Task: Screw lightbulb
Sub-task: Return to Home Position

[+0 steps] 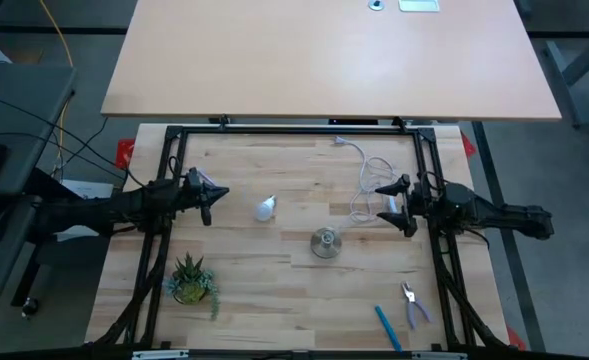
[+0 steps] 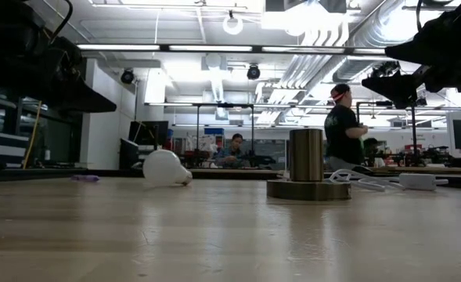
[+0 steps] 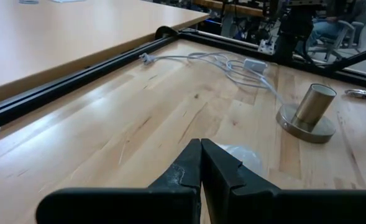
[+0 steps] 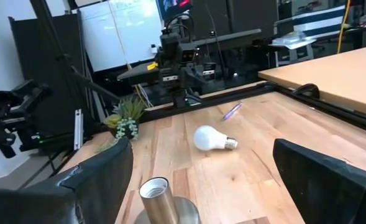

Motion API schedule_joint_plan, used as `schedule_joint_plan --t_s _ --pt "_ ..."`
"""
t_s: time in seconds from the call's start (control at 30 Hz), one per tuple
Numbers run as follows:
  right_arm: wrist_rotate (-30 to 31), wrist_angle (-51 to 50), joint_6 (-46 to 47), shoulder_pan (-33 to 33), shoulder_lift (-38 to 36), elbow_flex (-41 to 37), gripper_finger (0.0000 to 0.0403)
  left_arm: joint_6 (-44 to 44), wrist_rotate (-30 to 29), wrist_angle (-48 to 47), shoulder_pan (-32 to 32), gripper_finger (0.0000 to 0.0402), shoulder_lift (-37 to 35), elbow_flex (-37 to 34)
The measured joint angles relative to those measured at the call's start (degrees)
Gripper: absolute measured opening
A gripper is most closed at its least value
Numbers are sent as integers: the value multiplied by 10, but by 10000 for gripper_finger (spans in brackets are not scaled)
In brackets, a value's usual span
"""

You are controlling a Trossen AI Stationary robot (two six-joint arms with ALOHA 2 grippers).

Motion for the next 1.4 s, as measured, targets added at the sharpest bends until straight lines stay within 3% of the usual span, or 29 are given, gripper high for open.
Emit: schedule_joint_plan --t_s 0.73,1.4 --pt "0 0 0 -3 4 0 376 0 0 -1 0 0 0 0" --pt "0 0 0 -3 4 0 376 0 5 0 -43 0 -127 -1"
